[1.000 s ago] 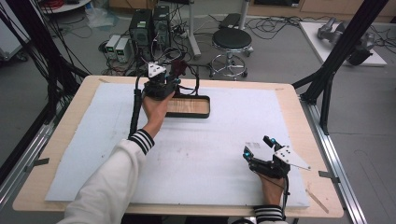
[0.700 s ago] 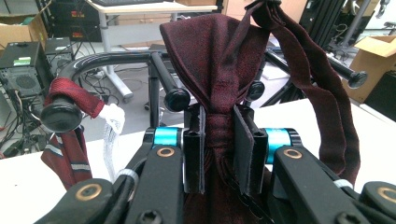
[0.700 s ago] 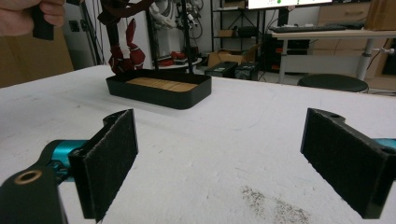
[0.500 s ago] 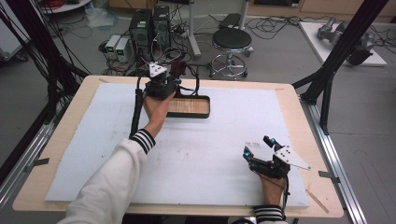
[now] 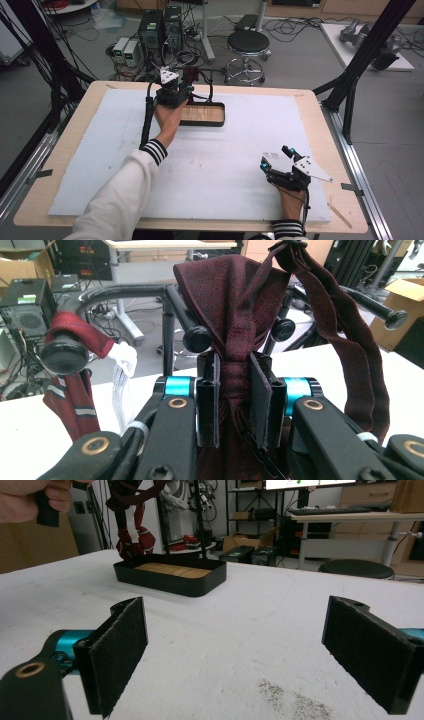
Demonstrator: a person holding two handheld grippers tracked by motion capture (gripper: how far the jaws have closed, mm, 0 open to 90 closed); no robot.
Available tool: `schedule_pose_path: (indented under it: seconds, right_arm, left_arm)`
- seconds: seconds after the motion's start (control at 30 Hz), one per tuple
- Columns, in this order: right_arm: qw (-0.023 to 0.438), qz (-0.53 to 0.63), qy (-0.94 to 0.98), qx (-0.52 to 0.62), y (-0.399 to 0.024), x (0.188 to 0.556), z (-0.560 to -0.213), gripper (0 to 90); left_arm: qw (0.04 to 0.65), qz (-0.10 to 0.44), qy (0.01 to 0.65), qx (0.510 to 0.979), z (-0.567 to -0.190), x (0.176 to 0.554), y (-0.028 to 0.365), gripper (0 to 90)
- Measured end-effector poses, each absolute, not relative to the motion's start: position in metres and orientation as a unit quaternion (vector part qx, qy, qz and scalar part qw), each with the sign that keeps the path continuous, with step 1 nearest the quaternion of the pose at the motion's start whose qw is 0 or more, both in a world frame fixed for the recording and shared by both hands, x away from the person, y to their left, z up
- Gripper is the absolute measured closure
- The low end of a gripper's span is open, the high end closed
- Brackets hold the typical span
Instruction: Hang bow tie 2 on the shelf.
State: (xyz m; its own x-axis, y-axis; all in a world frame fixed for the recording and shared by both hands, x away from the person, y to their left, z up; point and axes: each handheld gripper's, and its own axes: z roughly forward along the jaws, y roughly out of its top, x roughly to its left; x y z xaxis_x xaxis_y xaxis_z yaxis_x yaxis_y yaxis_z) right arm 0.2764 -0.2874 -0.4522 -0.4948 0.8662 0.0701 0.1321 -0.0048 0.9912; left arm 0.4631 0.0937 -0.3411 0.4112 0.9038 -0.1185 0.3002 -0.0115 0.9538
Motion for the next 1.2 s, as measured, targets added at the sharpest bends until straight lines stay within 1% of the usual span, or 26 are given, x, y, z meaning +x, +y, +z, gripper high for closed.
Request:
schedule_pose_path:
  seconds: [0.73,1.2]
  right_arm:
    - [0.312,0.589,0.633,0.394,-0.287,0.276,-0.452,10.2]
    - [0.312,0.588,0.633,0.395,-0.287,0.276,-0.452,10.2]
  left_arm:
    - [0.522,0.286,0.47,0.652,-0.351,0.474,0.094,75.2]
    - [0.506,0.299,0.472,0.657,-0.352,0.483,0.087,75.1]
